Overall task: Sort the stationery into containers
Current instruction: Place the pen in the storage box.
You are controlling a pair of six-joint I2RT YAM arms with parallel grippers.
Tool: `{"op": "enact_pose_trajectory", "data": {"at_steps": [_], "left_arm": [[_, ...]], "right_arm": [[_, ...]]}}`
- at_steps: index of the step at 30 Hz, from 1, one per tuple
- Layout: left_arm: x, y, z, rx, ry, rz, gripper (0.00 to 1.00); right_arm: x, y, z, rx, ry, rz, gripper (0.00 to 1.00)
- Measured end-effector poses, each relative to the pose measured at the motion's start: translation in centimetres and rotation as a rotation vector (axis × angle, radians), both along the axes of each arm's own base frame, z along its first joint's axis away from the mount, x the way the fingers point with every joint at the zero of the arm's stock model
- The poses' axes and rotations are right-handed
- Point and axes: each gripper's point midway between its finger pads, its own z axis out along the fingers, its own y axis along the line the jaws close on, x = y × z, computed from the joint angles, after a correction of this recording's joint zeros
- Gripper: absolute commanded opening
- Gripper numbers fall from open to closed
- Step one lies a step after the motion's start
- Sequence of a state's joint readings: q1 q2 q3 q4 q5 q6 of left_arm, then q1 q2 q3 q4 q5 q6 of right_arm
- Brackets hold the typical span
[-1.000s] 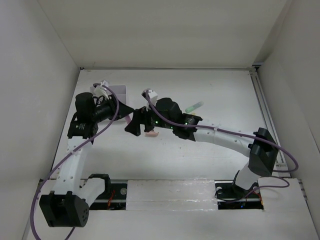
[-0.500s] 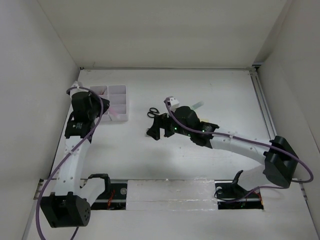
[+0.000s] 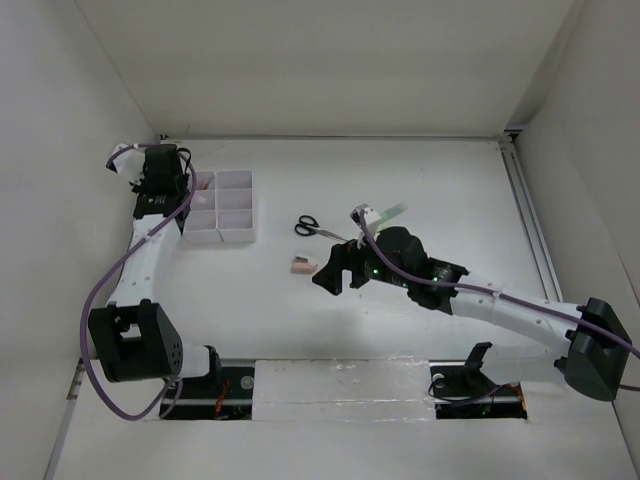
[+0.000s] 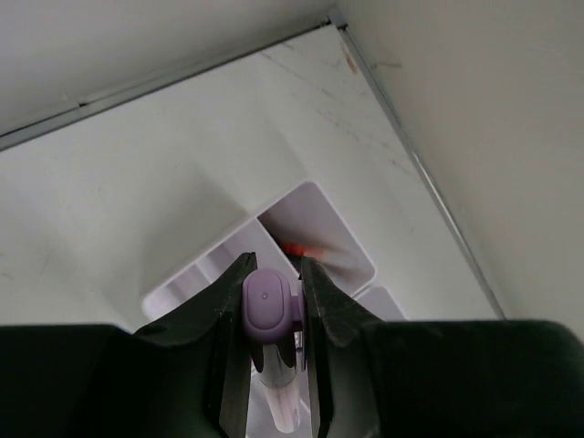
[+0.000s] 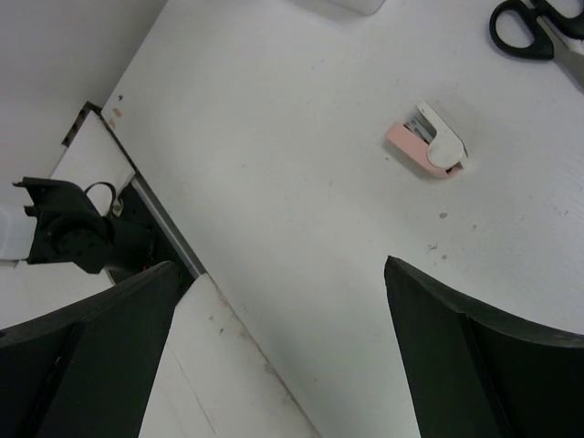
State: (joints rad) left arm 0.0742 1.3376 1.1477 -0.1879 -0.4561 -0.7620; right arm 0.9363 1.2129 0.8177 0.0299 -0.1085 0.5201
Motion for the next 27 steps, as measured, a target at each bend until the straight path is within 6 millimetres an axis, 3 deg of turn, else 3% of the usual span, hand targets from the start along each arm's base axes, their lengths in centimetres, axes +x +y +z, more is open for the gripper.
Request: {"op": "enact_pose_trajectory", "data": {"at_steps": [9,19,27], "left_arm": [[2.0,1.5,0.9,0.031,-0.070,0.081,0.00],[3.6,1.6,-5.3,0.002,0.058,0.103,0.00],[4.1,1.7,-6.0,-0.006,0.060,0.109,0.00]], "right_arm": [[-1.0,-1.3,-0.4,0.001,0.002,0.005,1.00],[-1.6,-2.1,0.1,0.017,-0.010,0.004,1.00],[-2.0,-2.6,-0.9,0.002,0.001,0.003,1.00]]}}
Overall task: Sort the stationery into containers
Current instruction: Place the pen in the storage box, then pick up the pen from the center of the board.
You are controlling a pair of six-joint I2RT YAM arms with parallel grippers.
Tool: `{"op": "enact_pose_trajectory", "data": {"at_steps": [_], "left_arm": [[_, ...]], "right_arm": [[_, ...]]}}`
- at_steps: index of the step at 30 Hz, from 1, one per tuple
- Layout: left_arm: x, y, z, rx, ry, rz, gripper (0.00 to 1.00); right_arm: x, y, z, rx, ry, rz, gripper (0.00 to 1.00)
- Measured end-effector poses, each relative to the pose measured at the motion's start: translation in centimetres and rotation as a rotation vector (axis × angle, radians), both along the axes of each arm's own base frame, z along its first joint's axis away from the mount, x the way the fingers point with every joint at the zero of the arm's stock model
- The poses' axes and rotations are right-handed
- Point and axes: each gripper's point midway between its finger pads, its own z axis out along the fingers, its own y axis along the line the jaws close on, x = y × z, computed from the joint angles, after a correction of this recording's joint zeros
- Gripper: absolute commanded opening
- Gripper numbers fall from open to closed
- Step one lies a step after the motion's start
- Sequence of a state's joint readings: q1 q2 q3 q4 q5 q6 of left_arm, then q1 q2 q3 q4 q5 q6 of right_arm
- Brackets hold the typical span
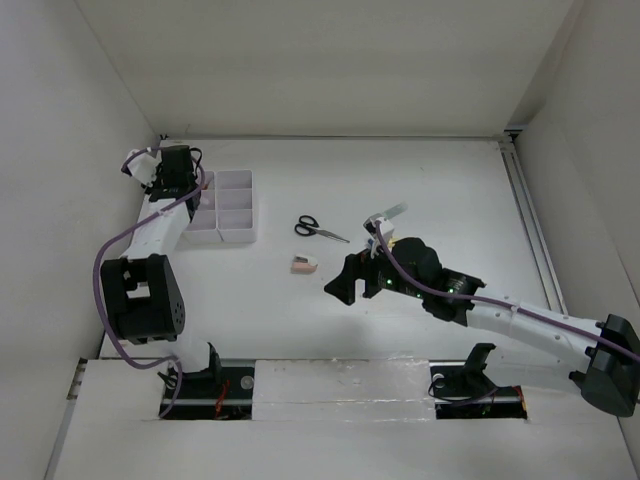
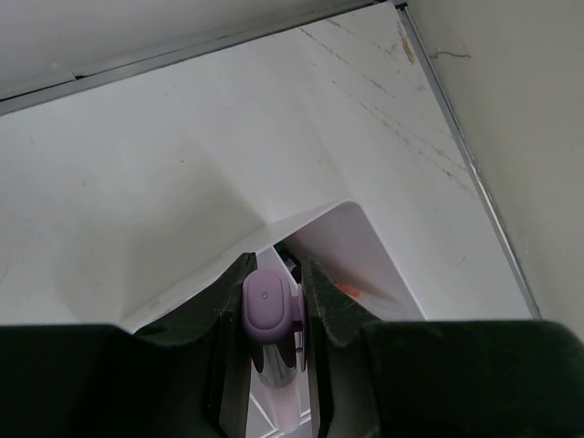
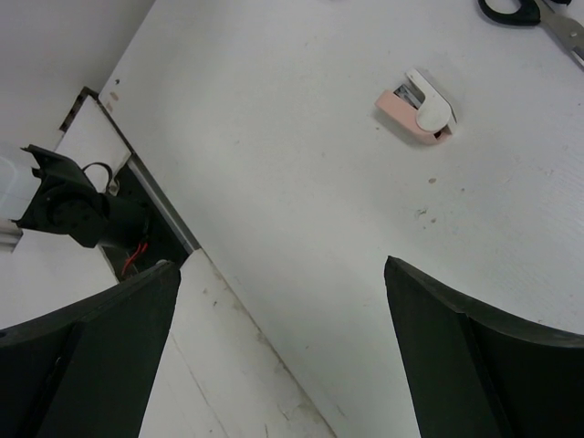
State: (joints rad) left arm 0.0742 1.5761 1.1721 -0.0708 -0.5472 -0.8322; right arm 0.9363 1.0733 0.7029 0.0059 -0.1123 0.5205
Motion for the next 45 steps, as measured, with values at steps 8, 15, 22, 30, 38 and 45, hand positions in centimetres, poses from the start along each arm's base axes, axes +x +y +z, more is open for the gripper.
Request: {"op": "enact_pose_trajectory", "data": {"at_steps": [8,15,22,30,38,45], "left_arm": [[0.8,-0.1,-2.2,-0.009,0.036,-0.009,0.09],[1.2,-0.3,-2.3,-0.014,0.028,-0.024,0.60],[0.9,-2.1,1.8,0.005,-0.055,-0.078,1.00],[-2.6,-4.1,11.9,-0.013,-0.258,-0.179,1.00],[-7.1,-8.4,16.4,-0.017,-0.278,-0.459,1.00],[-9.2,-10.7,13.2,0.015,-0.137,-0.662,1.00]], "right_arm": [[0.0,-0.1,-0.1,-0.002,-0.001,-0.005,1.00],[-0.1,-0.4,-0.4,-0.008,0.003,-0.007,1.00],[0.4,-0.8,-0.3,-0.007,-0.001,-0.028,1.00],[6.5,-6.3,-1.6,-0.140,-0.027,-0.216,1.00],[15.0,-11.5,-3.3,-0.305,0.003,-0.369,1.00],[19.6,-15.9,-7.0,-0.407,0.127,-0.488,0.99]]}}
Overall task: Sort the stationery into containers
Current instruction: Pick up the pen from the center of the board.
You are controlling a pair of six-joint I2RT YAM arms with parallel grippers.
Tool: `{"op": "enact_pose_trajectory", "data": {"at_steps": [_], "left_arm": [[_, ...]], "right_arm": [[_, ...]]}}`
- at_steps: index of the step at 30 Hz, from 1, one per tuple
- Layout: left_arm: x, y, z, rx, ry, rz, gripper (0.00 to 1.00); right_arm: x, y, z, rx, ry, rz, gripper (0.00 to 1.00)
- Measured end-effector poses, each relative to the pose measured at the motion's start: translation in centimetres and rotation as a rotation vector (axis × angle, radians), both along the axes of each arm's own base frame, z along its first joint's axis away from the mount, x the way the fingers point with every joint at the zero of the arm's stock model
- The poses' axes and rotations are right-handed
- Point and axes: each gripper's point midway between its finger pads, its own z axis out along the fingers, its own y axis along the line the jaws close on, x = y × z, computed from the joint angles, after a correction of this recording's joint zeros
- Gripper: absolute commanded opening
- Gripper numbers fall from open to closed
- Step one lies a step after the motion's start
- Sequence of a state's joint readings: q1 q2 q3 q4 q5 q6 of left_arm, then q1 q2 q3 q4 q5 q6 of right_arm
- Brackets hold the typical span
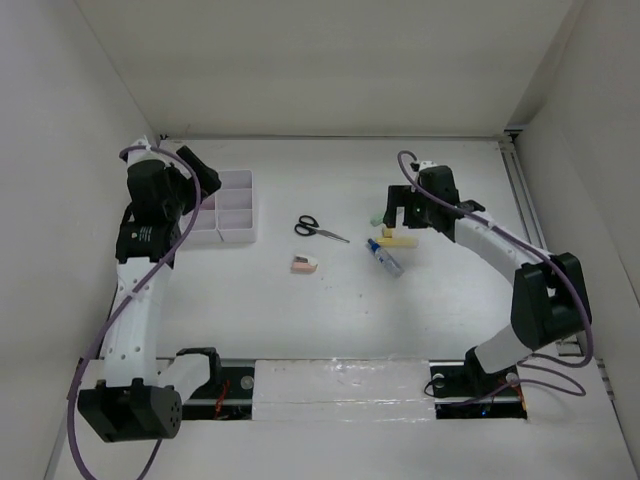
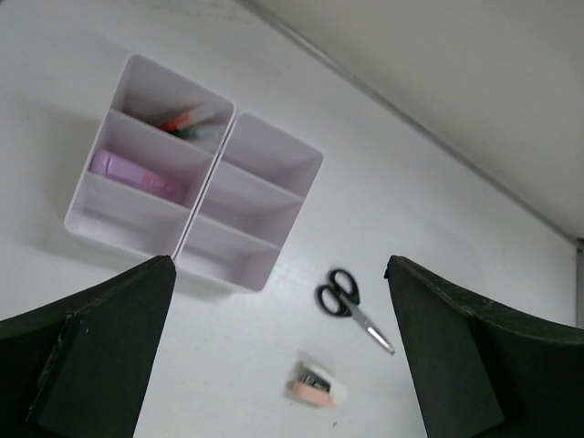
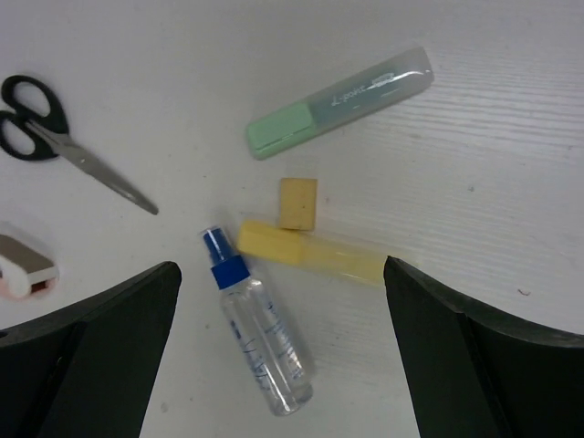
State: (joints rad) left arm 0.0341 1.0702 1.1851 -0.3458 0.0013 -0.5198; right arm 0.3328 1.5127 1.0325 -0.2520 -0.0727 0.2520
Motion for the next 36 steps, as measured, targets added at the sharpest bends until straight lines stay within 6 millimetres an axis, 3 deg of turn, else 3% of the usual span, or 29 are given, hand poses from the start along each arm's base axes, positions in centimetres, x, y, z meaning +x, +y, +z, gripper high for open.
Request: {"op": "enact_pose_trajectory", "data": {"at_steps": [4,9,11,15,20,23,29,33,36], "left_arm": [[-1.8,-0.4,-2.8,0.023,0.055,-0.041,1.00],[-2.1,-1.0,-3.1,0.025,0.059,-0.083,1.00],[-2.1,-1.2,-3.0,0.024,0.058,-0.096,1.00],[-2.1,-1.5,-3.0,0.024,0.055,-0.111,1.00],[-2.3,-1.6,-3.0,0.023,0.053,-0.117,1.00],[-2.3,-1.6,-3.0,0.022,0.053,-0.118,1.00],[-2.6,-1.5,-2.6,0.025,0.038,-0.114,1.00],[-2.7,-1.5,-2.5,0.026,0.035,-0.114,1.00],[-2.7,-1.5,-2.5,0.025,0.034,-0.114,1.00]], "right_arm": [[1.9,-0.9,-0.4,-0.054,0.020,0.002,0.99],[5.4,-0.6,0.6,-0.110,0.024,0.056,0.97],[6.5,-1.2,0.4,-0.119,0.036,0.008,0.97],[6.8,-3.1,-0.3,-0.133,0.057,-0.115,1.00],[7.5,-4.4,0.2,-0.101,0.063,-0.267,1.00],[8.3,-5.7,1.0,-0.045,0.060,-0.445,1.00],[7.3,-6.8,0.3,0.124,0.093,-0.811,1.00],[5.7,-7.6,-0.9,0.097,0.106,-0.865,1.00],[4.7,-7.7,-0.3,0.007,0.057,-0.814,1.00]]}}
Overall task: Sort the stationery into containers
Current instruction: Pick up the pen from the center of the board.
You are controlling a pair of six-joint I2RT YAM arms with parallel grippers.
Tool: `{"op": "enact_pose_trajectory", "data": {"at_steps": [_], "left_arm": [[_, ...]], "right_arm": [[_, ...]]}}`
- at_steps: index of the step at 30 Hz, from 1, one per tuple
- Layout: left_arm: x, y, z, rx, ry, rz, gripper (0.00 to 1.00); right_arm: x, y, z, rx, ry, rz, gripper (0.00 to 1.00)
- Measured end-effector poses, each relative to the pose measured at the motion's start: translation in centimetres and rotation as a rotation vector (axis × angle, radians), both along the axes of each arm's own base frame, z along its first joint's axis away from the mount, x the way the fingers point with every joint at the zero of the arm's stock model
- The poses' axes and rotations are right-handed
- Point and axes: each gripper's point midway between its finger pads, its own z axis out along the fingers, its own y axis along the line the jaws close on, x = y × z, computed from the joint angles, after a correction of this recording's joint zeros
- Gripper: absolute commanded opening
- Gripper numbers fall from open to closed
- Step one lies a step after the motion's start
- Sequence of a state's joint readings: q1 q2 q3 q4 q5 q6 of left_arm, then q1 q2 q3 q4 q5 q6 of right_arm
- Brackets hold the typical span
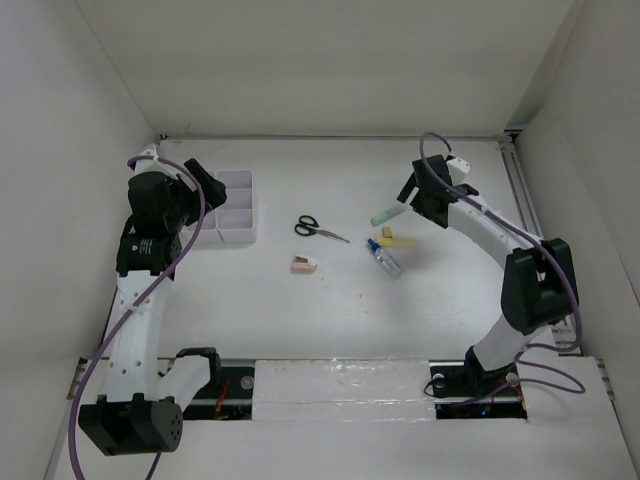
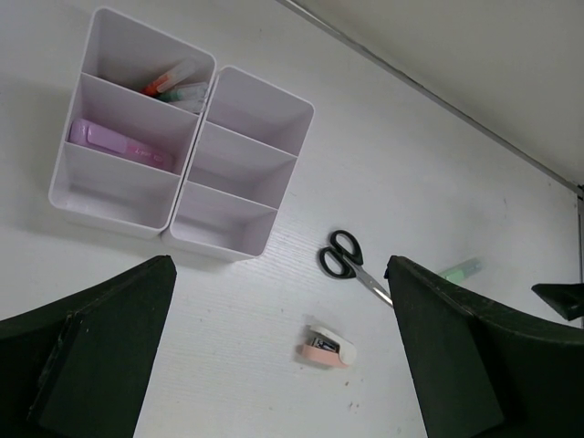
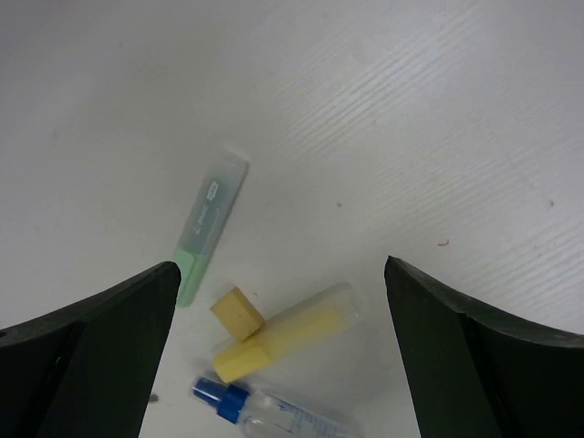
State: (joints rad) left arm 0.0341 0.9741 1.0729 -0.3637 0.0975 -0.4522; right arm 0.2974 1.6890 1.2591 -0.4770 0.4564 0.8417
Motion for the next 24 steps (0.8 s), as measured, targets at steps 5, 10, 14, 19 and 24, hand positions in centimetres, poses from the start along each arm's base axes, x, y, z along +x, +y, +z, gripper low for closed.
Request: {"op": "enact_pose_trajectory", "data": {"at_steps": [5,10,14,19,24], "left_arm": [[0.0,-0.1,0.0,-0.002,-0.001,-0.005,1.00],[-0.1,-0.3,0.1,-0.006,-0.002,-0.015,1.00],[-0.1,-0.5,0.1,-0.011,-0.002,-0.026,1.00],[-0.1,-0.6,0.1,-0.014,-0.002,-0.033,1.00],[-0.1,-0.1,0.1,-0.028,0.000,-0.033,1.00]], "right_arm": [[-1.8,2.3,1.1,-0.048,0.015,0.337,1.00],[-1.6,4.2,2.8,-0.073,0.088,0.604,1.00],[2.6,6.9,9.4,-0.144,0.003,0.760,0.95],[2.8,8.7,12.7,-0.308,-0.085,0.947,1.00],[-1.1,7.7,7.4,-0.441,0.062,1.141,0.98]]}}
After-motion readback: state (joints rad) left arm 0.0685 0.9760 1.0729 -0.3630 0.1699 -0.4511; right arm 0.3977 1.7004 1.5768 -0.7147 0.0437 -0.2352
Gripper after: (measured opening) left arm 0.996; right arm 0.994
